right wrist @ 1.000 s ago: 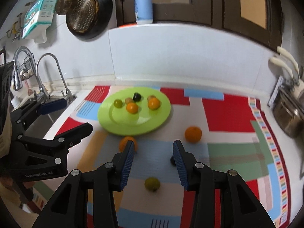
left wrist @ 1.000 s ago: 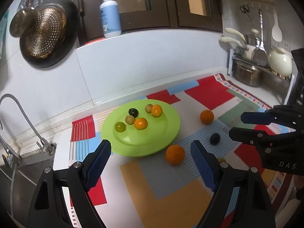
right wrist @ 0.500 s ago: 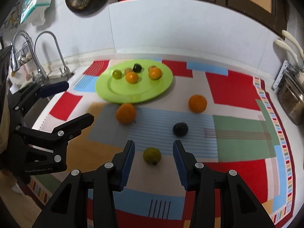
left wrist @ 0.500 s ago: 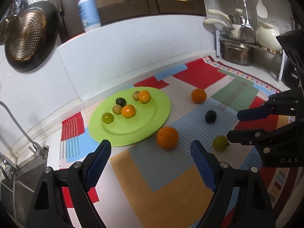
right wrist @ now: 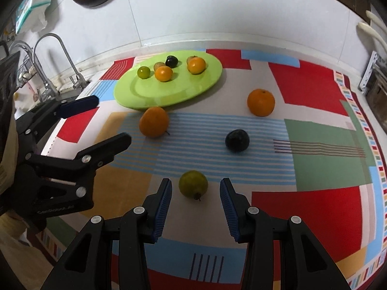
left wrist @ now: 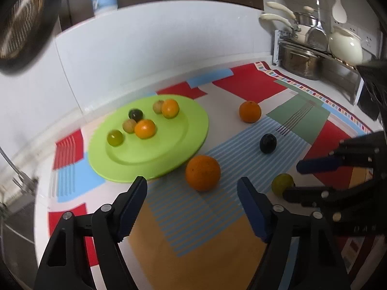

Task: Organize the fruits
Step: 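Grasp the large orange with the left tool while the right tool grasps a green lime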

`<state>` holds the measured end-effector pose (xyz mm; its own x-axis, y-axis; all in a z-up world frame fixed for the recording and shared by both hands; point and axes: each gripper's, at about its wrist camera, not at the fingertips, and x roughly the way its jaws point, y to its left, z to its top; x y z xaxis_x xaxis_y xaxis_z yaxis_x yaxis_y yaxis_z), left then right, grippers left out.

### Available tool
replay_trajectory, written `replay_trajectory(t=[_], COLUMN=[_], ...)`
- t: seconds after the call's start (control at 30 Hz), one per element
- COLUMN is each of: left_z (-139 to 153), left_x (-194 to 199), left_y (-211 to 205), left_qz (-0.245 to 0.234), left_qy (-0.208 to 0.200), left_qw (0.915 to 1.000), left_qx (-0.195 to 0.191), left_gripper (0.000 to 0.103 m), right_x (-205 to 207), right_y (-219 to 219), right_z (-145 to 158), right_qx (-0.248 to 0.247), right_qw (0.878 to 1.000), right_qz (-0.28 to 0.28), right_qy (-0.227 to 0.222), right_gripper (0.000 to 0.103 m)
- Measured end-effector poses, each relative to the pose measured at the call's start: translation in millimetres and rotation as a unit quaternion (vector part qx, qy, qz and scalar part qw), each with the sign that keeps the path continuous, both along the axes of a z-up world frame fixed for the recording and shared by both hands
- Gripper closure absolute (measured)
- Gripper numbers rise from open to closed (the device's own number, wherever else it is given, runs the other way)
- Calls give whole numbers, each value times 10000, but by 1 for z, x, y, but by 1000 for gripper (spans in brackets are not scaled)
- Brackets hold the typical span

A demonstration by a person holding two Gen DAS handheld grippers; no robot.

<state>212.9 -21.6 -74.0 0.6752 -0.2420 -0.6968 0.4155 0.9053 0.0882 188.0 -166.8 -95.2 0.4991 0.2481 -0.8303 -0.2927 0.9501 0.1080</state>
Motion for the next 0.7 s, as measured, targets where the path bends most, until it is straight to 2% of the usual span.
replay_trajectory(t=[0.27, 0.53, 0.7], left_z=[-11, -22, -25], left_x=[21, 33, 38], left_y=[0, -6, -8], left_qz=[269, 301, 312], left_qy=[398, 686, 758], left_qw=[9980, 9956, 9947], left_qx=[-417, -556, -613], left_gripper=[40, 51, 56], right_x=[7, 11, 13], right_y=[0, -1, -4], right_z=[-11, -16, -12], right_qx=[105, 225, 262], right_qw=[9998, 9994, 9996], right_qz=[40, 53, -11], right_qy=[164, 251, 137], right_gripper=[69, 73, 73])
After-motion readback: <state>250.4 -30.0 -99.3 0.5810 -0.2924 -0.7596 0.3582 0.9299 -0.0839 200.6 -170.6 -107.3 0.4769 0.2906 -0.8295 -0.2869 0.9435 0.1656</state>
